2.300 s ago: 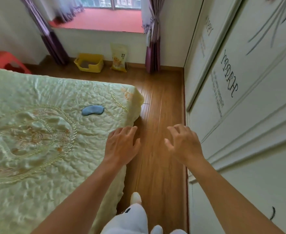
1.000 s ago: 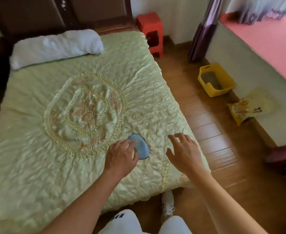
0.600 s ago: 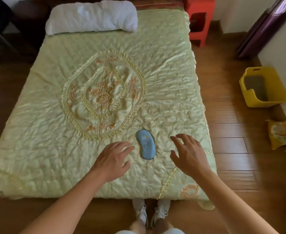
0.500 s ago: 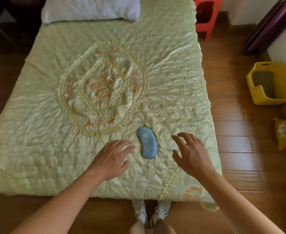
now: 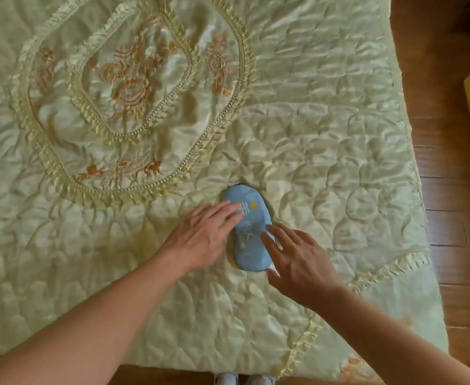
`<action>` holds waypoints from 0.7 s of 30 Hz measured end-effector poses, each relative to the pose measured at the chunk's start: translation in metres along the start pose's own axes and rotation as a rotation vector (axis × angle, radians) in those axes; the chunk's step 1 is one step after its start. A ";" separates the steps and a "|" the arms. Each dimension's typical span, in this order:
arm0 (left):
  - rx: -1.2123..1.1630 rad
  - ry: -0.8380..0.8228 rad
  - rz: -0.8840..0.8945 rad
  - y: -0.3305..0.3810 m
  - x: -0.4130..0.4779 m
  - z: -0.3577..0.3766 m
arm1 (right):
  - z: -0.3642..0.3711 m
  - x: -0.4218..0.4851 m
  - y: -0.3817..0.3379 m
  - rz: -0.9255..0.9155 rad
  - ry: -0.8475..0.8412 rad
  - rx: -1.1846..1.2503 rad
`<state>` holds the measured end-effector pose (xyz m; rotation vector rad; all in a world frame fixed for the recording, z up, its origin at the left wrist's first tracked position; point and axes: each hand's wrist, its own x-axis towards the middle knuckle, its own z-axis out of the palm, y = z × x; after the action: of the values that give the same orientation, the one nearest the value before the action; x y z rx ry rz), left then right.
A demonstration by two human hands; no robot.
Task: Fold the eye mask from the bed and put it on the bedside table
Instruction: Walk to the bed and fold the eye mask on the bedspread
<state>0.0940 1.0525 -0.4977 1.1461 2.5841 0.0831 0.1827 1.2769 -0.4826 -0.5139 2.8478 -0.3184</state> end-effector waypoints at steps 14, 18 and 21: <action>-0.039 0.109 0.247 -0.023 0.055 0.050 | 0.050 0.020 -0.007 -0.058 0.212 0.069; -0.160 0.078 0.246 -0.028 0.059 0.041 | 0.018 0.026 -0.001 0.062 0.158 0.224; -0.301 -0.041 0.203 -0.027 0.050 0.026 | -0.021 0.034 0.006 0.170 0.168 0.361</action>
<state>0.0511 1.0692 -0.5406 1.2714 2.3116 0.4713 0.1445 1.2734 -0.4703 -0.1789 2.8676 -0.8562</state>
